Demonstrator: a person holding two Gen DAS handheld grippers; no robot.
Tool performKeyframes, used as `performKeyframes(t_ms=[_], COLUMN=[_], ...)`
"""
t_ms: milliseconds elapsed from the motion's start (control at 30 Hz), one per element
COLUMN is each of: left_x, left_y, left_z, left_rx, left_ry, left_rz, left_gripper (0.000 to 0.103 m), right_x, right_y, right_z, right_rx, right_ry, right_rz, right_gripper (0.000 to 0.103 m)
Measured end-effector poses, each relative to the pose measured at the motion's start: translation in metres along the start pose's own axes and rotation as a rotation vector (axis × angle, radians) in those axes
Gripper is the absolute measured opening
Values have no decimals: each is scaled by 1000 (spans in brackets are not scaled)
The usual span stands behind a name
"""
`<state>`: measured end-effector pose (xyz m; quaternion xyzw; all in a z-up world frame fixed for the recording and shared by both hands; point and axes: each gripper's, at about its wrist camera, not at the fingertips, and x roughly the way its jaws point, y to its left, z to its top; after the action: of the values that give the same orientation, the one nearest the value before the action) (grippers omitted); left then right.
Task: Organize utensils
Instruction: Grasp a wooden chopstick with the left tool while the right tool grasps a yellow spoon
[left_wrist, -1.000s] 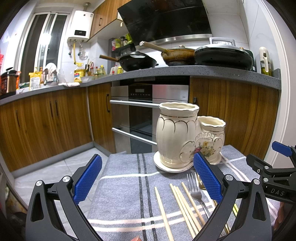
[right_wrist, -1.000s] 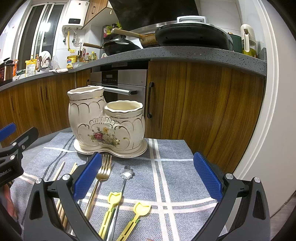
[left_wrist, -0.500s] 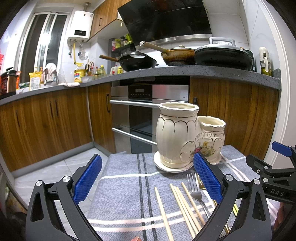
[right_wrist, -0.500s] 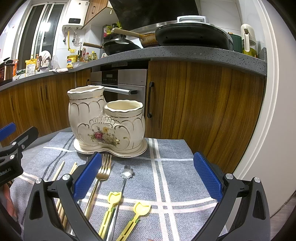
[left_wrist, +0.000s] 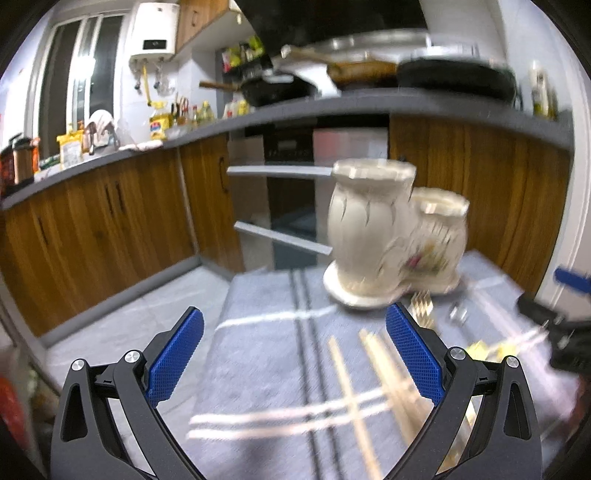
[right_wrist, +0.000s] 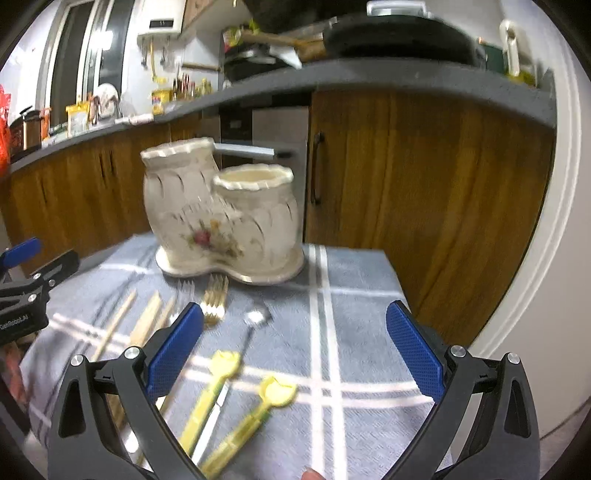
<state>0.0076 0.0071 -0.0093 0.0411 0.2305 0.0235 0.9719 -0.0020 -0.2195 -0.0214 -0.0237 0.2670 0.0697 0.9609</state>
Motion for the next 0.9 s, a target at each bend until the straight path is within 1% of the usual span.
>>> performKeyframes(t_ms=[100, 167, 267, 367, 433, 500, 567, 600, 667, 700, 767, 800, 833, 867, 900], left_x=[4, 2, -1, -5, -4, -5, -7, -7, -5, -3, 1, 4, 6, 7, 8], left_y=[-2, 0, 4, 6, 1, -8, -13, -15, -20, -22, -26, -29, -29, -30, -30], left_z=[-13, -20, -27, -30, -35, -36, -35, -35, -35, -35, -37, -38, -39, -40, -41], left_rx=[71, 89, 63, 6, 11, 48, 67, 72, 81, 86, 100, 108, 111, 110, 108], left_ry=[107, 148, 203, 246, 271, 283, 279, 280, 293, 302, 326, 338, 345, 350, 356], left_rz=[33, 39, 11, -49, -65, -59, -54, -58, -72, -81, -99, -101, -105, -113, -122], left_gripper=[98, 98, 98, 98, 98, 96, 96, 95, 92, 89, 75, 72, 66, 62, 60], right_x=[6, 6, 4, 7, 8, 6, 5, 5, 7, 7, 6, 6, 5, 6, 6], right_y=[-11, -17, -23, -26, -25, -23, -22, -21, -20, -17, -10, -7, -4, -1, 3], right_z=[-5, -9, -14, -23, -32, -39, -43, -46, -48, -49, -49, -50, -49, -49, -49], right_rx=[9, 17, 34, 53, 60, 49, 44, 55, 75, 83, 69, 65, 60, 51, 36], right_ry=[56, 79, 111, 184, 230, 258, 273, 287, 323, 334, 342, 350, 353, 354, 361], right_rz=[32, 41, 67, 106, 129, 137, 137, 149, 172, 190, 211, 220, 218, 216, 215], right_gripper=[98, 98, 98, 97, 93, 90, 79, 75, 62, 61, 53, 53, 51, 43, 42])
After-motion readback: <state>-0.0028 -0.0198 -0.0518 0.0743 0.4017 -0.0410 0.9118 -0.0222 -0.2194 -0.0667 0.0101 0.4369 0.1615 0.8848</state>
